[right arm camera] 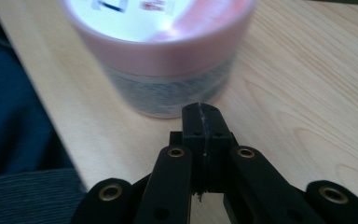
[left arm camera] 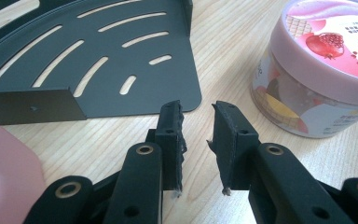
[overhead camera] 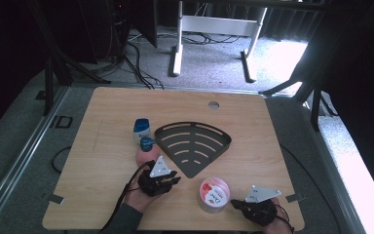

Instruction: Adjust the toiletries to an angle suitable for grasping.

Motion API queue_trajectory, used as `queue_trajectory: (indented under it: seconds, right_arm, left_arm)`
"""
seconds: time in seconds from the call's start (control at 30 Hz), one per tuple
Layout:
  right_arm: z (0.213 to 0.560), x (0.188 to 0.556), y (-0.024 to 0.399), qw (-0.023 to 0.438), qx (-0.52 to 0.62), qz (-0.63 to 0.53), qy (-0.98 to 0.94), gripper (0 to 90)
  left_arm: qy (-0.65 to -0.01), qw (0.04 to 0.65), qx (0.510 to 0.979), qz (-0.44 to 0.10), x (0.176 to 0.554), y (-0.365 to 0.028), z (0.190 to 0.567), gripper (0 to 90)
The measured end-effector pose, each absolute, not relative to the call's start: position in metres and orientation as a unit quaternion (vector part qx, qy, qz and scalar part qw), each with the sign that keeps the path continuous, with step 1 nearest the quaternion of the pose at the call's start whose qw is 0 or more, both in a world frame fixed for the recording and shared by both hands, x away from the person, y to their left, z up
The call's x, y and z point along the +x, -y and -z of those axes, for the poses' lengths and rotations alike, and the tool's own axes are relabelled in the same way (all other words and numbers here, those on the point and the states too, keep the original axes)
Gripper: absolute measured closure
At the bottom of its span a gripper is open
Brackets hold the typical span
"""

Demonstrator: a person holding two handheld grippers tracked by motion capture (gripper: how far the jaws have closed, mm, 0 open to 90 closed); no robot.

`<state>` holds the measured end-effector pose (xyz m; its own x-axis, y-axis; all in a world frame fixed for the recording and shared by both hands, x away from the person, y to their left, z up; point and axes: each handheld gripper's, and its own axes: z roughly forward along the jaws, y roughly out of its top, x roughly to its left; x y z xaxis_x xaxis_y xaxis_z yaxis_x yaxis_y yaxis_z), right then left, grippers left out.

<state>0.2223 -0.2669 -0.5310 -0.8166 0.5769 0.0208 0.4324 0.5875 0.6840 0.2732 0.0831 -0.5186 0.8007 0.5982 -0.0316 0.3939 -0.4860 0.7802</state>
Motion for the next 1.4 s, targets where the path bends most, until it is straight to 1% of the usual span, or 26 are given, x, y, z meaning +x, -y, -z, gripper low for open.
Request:
queue_trajectory:
  seconds: [0.2,0.5,0.67,0.77,0.87,1.07,1.4]
  right_arm:
    - [0.526,0.218,0.261,0.102,0.274,-0.368,-0.883,90.0]
    - [0.523,0.227,0.258,0.111,0.267,-0.370,-0.883,90.0]
    - [0.520,0.233,0.250,0.104,0.256,-0.374,-0.885,90.0]
    - [0.521,0.237,0.242,0.100,0.250,-0.378,-0.886,90.0]
    - [0.521,0.240,0.236,0.100,0.243,-0.377,-0.888,90.0]
    - [0.521,0.245,0.230,0.100,0.233,-0.375,-0.892,90.0]
    - [0.520,0.249,0.224,0.100,0.228,-0.374,-0.893,90.0]
  left_arm:
    - [-0.286,0.412,0.856,-0.122,0.272,-0.080,0.520,71.4]
    - [-0.282,0.409,0.860,-0.117,0.271,-0.079,0.521,70.0]
    - [-0.265,0.409,0.867,-0.104,0.269,-0.076,0.521,68.0]
    - [-0.253,0.409,0.872,-0.095,0.266,-0.076,0.521,65.6]
    - [-0.240,0.400,0.880,-0.094,0.262,-0.076,0.521,61.4]
    - [-0.217,0.395,0.888,-0.086,0.254,-0.073,0.523,56.6]
    - [-0.211,0.398,0.889,-0.079,0.254,-0.071,0.525,54.9]
